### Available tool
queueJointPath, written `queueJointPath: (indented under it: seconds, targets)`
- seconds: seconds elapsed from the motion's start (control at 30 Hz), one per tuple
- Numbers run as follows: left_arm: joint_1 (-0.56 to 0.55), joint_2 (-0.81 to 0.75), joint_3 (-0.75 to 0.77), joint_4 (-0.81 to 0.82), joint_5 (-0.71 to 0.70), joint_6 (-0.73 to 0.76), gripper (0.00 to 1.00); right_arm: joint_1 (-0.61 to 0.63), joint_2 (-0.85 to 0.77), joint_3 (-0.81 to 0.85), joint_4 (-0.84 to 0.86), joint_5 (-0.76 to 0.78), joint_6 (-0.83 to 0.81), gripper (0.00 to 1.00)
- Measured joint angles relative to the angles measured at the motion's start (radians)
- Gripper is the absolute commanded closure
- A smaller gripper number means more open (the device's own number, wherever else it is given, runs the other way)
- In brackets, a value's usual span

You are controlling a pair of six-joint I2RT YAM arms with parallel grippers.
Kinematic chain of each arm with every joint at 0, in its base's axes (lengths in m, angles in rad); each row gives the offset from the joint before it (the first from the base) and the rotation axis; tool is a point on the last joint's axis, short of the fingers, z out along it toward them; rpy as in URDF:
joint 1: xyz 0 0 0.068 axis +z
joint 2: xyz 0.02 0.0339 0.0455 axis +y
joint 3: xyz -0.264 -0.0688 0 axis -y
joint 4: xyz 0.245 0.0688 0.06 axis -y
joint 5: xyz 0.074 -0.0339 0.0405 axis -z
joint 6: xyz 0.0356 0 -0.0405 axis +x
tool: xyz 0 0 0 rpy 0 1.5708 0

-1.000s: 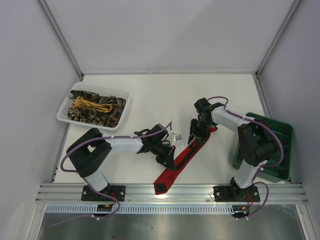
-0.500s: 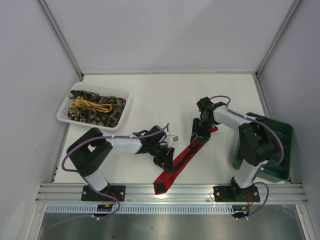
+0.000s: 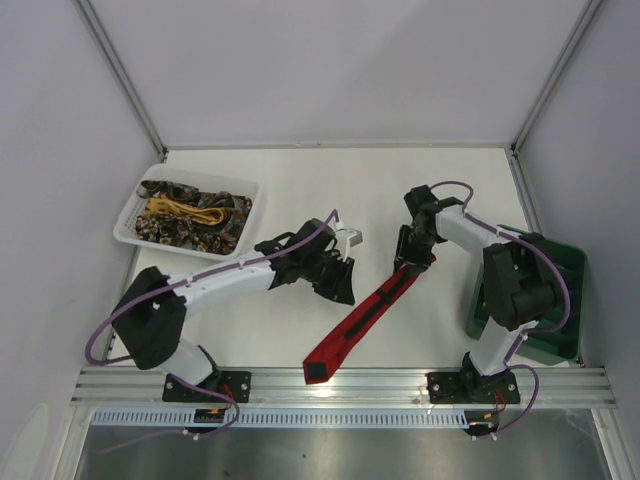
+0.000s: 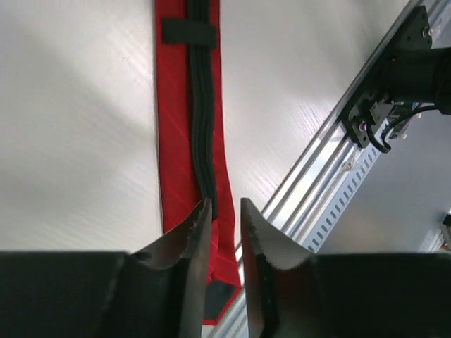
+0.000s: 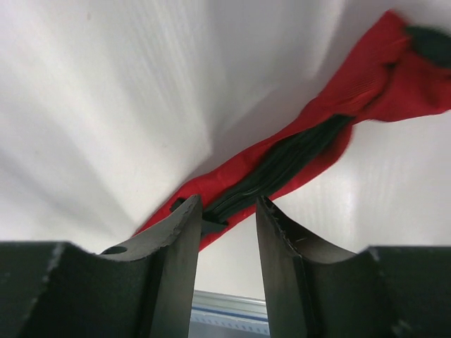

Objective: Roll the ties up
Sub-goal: Flatten the tie

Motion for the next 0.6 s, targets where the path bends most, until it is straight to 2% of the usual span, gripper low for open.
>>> queueJointPath:
  seconds: [0.07,0.1,0.33,0.6]
  targets:
    - [-0.004,0.026,0.027,0.024,0.027,0.006,0.84,-0.015,0.0,0.007,0.009,0.034,0.0,0.6]
    - [-0.007,0.047,0.032,0.04,0.045,0.004,0.85,-0.021,0.0,0.009,0.012,0.047,0.001,0.62]
    - [-0.044,0.214,0.008,0.128,0.164,-0.033,0.86,-0.049,0.029,0.031,0.046,0.143,0.02,0.64]
    - [-0.045,0.265,-0.056,0.148,0.181,-0.04,0.87,-0.06,0.091,0.024,0.096,0.196,0.044,0.65]
